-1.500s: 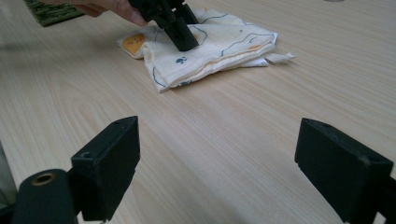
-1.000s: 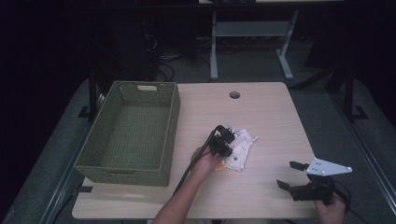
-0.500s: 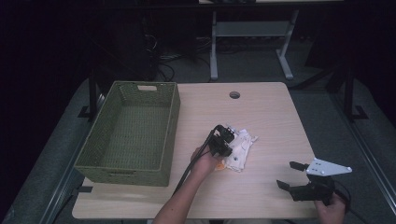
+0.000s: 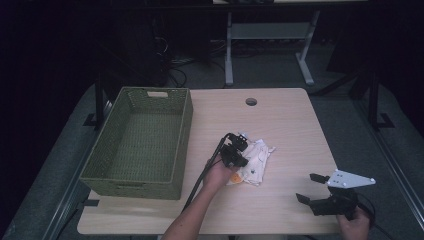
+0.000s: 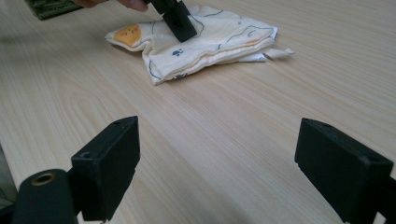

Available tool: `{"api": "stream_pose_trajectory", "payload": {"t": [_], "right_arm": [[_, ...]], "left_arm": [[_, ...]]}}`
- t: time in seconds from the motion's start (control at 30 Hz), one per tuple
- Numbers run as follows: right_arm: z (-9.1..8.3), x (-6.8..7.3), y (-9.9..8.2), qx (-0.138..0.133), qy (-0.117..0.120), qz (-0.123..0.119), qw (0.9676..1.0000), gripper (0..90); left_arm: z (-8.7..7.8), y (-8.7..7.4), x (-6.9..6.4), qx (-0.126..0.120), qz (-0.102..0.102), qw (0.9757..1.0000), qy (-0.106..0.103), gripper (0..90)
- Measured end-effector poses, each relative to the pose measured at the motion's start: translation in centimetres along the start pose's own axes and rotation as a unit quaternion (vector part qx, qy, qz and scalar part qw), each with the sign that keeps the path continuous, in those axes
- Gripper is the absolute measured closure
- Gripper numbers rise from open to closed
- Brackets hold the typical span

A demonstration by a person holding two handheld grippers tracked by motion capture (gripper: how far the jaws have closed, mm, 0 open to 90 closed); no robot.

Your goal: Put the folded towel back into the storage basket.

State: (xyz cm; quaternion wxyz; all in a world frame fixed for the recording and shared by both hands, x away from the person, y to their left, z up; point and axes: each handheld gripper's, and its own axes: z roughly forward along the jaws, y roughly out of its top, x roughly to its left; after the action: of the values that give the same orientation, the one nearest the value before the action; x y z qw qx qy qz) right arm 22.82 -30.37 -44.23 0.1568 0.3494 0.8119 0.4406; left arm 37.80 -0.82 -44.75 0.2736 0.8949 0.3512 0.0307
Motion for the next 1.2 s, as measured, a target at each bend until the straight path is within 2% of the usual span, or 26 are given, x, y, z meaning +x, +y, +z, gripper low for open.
{"api": "stream_pose_trajectory", "payload": {"t": [0.07,0.2,0.33,0.43,0.5,0.53,0.57,0.67,0.73,0.87,0.9,0.97,1.03,1.1,1.13,1.17,1.2], "right_arm": [[-0.1,0.0,0.0,0.001,-0.001,0.0,1.0,13.5],[-0.4,-0.1,-0.1,-0.009,-0.007,0.003,0.9999,13.5],[-0.7,-0.3,-0.1,-0.016,-0.012,0.007,0.9998,13.5],[-0.9,-0.5,-0.2,-0.018,-0.013,0.012,0.9997,13.5],[-0.9,-0.5,-0.2,-0.019,-0.014,0.011,0.9997,13.5],[-0.9,-0.5,-0.2,-0.019,-0.013,0.011,0.9997,13.5],[-0.9,-0.5,-0.2,-0.018,-0.014,0.009,0.9997,13.5],[-0.8,-0.5,-0.2,-0.017,-0.013,0.01,0.9997,13.5],[-0.8,-0.5,-0.2,-0.017,-0.014,0.009,0.9997,13.5],[-0.8,-0.5,-0.2,-0.019,-0.016,0.01,0.9996,13.5],[-0.9,-0.5,-0.2,-0.019,-0.017,0.009,0.9996,13.5],[-0.9,-0.5,-0.2,-0.021,-0.018,0.011,0.9996,13.5],[-0.9,-0.6,-0.2,-0.022,-0.018,0.011,0.9995,13.5],[-1.0,-0.6,-0.3,-0.022,-0.02,0.012,0.9995,13.5],[-1.0,-0.6,-0.3,-0.022,-0.02,0.011,0.9995,13.5],[-1.0,-0.6,-0.3,-0.022,-0.02,0.011,0.9995,13.5],[-1.0,-0.6,-0.2,-0.024,-0.02,0.011,0.9995,13.5]], "left_arm": [[-0.3,-0.1,0.0,-0.007,-0.007,0.9999,-0.012,81.8],[-1.3,0.0,-0.1,-0.041,-0.021,0.9981,-0.04,82.1],[-2.5,0.0,-0.1,-0.053,-0.017,0.9972,-0.05,82.2],[-3.4,-0.3,0.1,-0.069,-0.033,0.9946,-0.07,82.1],[-4.1,-0.5,0.4,-0.074,-0.034,0.9934,-0.082,82.1],[-4.4,-0.6,0.5,-0.079,-0.04,0.9924,-0.086,82.1],[-4.4,-0.6,0.5,-0.079,-0.04,0.9924,-0.086,82.1],[-5.1,-0.9,0.7,-0.087,-0.054,0.9893,-0.103,82.1],[-5.3,-0.9,0.7,-0.087,-0.054,0.9892,-0.105,82.1],[-5.8,-1.1,0.5,-0.095,-0.062,0.9853,-0.128,82.1],[-5.8,-1.1,0.5,-0.095,-0.062,0.9853,-0.128,82.1],[-6.0,-1.3,0.7,-0.094,-0.071,0.9814,-0.152,82.1],[-6.1,-1.3,0.9,-0.089,-0.075,0.9802,-0.161,82.1],[-6.3,-1.4,1.1,-0.095,-0.086,0.9765,-0.173,82.1],[-6.6,-1.5,1.3,-0.096,-0.093,0.9733,-0.187,82.1],[-6.6,-1.5,1.3,-0.096,-0.093,0.9733,-0.187,82.1],[-6.7,-1.5,1.3,-0.099,-0.096,0.9714,-0.193,82.1]]}}
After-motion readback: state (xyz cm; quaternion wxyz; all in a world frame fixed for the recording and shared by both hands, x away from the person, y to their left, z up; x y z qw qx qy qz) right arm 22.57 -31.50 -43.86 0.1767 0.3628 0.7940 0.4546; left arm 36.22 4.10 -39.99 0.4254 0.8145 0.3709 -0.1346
